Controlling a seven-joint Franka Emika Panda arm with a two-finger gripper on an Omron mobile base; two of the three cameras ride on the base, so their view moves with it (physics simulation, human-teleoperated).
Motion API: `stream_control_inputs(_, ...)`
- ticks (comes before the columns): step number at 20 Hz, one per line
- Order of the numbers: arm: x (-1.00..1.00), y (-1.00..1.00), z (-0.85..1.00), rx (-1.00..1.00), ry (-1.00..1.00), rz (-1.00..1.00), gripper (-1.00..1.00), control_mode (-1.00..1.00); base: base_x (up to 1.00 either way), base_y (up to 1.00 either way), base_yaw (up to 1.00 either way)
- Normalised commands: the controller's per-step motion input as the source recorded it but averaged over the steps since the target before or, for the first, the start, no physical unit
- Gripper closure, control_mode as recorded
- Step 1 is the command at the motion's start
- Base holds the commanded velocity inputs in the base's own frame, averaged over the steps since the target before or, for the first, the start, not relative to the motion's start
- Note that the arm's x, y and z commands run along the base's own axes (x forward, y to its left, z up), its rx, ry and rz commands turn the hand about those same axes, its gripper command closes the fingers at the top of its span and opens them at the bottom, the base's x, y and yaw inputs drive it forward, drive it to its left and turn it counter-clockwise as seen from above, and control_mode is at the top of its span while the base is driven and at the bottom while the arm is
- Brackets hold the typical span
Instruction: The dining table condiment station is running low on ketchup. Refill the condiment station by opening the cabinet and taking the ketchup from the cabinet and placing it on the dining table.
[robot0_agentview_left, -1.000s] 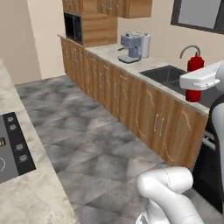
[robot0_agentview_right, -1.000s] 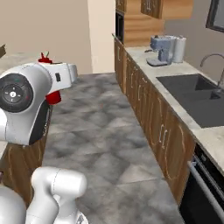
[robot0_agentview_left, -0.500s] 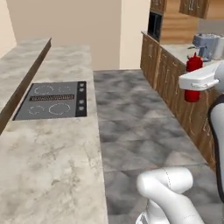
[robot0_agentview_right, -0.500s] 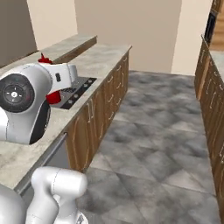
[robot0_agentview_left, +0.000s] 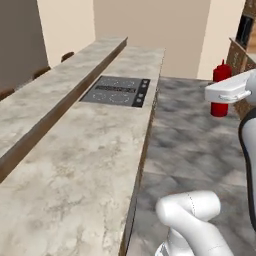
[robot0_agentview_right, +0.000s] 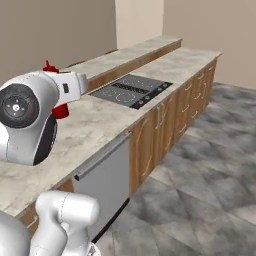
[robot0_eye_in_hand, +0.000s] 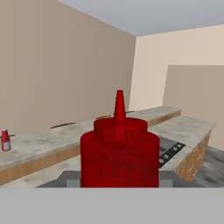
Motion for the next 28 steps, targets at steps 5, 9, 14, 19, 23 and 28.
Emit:
stream_control_inputs(5, 0.00, 0.00, 0.00, 0.00, 0.00, 0.00, 1.00, 1.00, -1.00, 0.33, 0.54)
stream_control_inputs(9, 0.00, 0.00, 0.00, 0.00, 0.00, 0.00, 1.00, 1.00, -1.00, 0.44, 0.52)
stream_control_inputs(14, 0.00, 0.00, 0.00, 0.00, 0.00, 0.00, 1.00, 1.00, -1.00, 0.46, 0.51)
stream_control_inputs(19, 0.00, 0.00, 0.00, 0.00, 0.00, 0.00, 1.00, 1.00, -0.37, 0.87, 0.38)
stream_control_inputs(23, 0.00, 0.00, 0.00, 0.00, 0.00, 0.00, 1.00, 1.00, -0.54, 1.00, 0.19)
stream_control_inputs(28, 0.00, 0.00, 0.00, 0.00, 0.00, 0.00, 1.00, 1.00, -0.96, 1.00, 0.15)
